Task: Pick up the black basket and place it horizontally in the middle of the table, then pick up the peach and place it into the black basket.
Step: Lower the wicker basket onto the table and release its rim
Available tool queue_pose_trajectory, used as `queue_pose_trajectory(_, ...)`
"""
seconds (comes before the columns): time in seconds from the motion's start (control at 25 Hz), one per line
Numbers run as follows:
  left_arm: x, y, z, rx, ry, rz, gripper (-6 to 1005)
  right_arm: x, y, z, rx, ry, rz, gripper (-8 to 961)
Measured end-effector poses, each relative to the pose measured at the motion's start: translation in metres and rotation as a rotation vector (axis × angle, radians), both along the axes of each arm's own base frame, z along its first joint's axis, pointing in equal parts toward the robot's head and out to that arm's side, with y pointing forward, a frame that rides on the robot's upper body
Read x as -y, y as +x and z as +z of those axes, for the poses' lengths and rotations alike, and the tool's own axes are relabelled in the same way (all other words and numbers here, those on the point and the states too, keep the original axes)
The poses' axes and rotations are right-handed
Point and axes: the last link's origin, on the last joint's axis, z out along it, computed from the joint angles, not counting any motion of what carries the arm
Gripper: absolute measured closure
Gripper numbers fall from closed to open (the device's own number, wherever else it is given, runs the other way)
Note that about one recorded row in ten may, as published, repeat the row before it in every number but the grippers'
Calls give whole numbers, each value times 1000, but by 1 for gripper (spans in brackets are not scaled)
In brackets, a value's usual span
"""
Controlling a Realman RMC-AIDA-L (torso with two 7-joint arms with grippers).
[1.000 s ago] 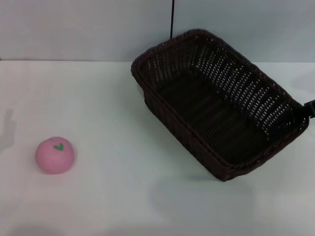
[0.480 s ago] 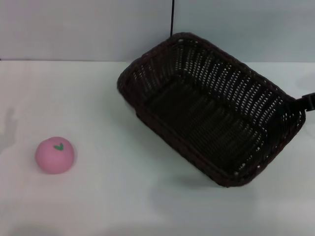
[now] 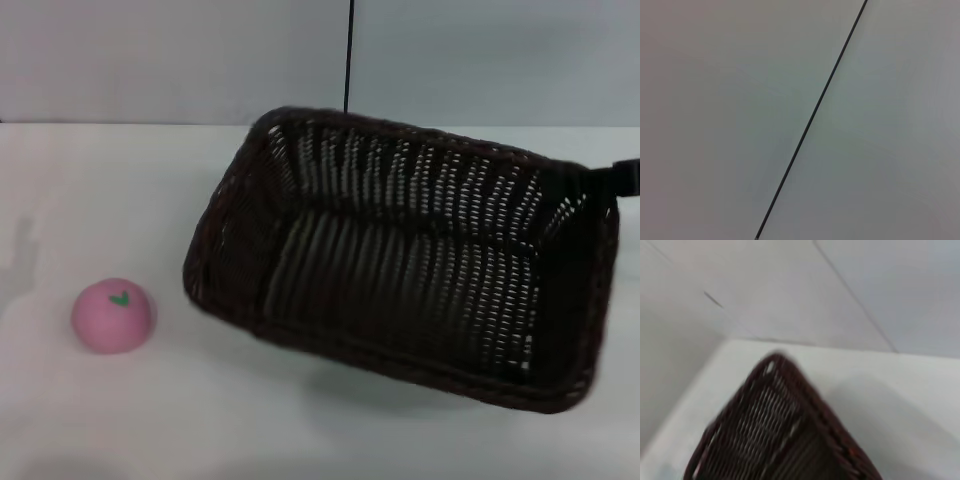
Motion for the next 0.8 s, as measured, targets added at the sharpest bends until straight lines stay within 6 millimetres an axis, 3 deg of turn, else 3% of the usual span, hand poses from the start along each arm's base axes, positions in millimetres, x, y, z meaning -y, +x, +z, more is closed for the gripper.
queue_pose_trajectory(0.8, -2, 1, 0, 27, -7, -10, 557, 3, -11, -17, -4, -7, 358, 759)
